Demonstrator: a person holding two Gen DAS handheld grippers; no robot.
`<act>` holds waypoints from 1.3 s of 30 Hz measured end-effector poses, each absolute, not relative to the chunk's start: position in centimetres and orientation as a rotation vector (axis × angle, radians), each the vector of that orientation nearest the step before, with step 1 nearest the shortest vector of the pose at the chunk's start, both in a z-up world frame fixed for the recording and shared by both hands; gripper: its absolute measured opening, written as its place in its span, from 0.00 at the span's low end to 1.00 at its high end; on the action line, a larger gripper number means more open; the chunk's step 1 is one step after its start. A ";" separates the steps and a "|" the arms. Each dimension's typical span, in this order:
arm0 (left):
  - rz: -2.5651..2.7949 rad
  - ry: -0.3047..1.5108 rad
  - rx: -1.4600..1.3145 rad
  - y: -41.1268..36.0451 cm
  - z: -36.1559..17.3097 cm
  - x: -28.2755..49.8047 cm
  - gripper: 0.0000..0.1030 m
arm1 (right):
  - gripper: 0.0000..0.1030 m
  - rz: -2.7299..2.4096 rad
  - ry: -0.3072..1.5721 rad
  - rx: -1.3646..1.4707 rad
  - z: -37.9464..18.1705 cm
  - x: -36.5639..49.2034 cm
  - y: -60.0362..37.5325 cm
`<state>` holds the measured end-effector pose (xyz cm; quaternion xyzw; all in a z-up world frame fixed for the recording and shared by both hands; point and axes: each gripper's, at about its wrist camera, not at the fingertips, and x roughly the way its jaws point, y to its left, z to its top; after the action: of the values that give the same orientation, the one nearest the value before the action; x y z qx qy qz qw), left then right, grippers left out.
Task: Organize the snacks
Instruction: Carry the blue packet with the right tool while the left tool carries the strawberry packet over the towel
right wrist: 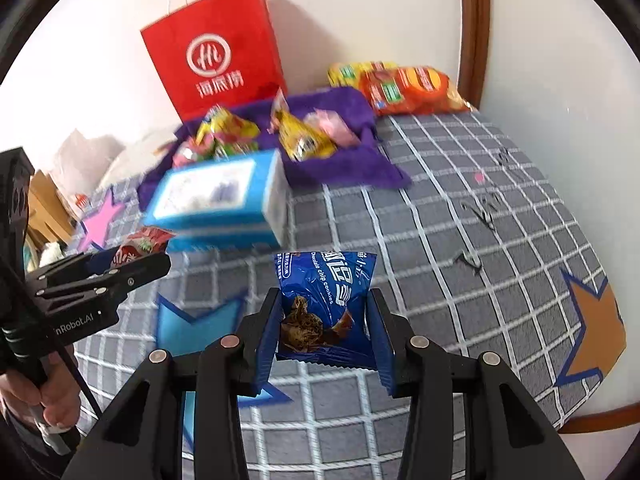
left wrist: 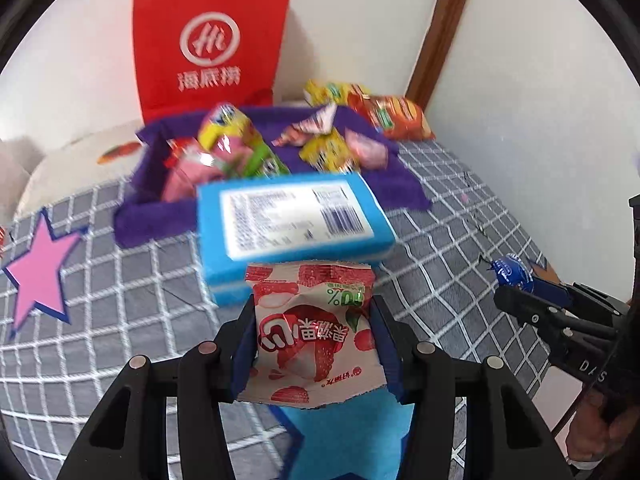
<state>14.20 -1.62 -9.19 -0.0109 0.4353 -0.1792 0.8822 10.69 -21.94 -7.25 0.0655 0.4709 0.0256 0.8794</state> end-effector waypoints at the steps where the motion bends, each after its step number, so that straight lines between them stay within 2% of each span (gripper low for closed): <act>1: -0.370 0.900 -0.024 -1.1 -8.8 14.3 0.49 | 0.41 0.052 0.971 0.138 -6.7 10.9 -21.6; 22: -0.362 0.807 -0.009 2.2 -3.8 21.1 0.49 | 0.41 0.069 0.901 0.210 -2.4 17.8 -19.4; 39: -0.386 0.793 -0.049 2.2 -4.0 28.0 0.49 | 0.41 0.066 0.893 0.169 -1.8 24.6 -18.4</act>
<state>28.01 2.23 -4.00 -0.0239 0.3836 -0.1866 0.9041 24.59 -18.36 -1.81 0.0818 0.4314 0.0319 0.8979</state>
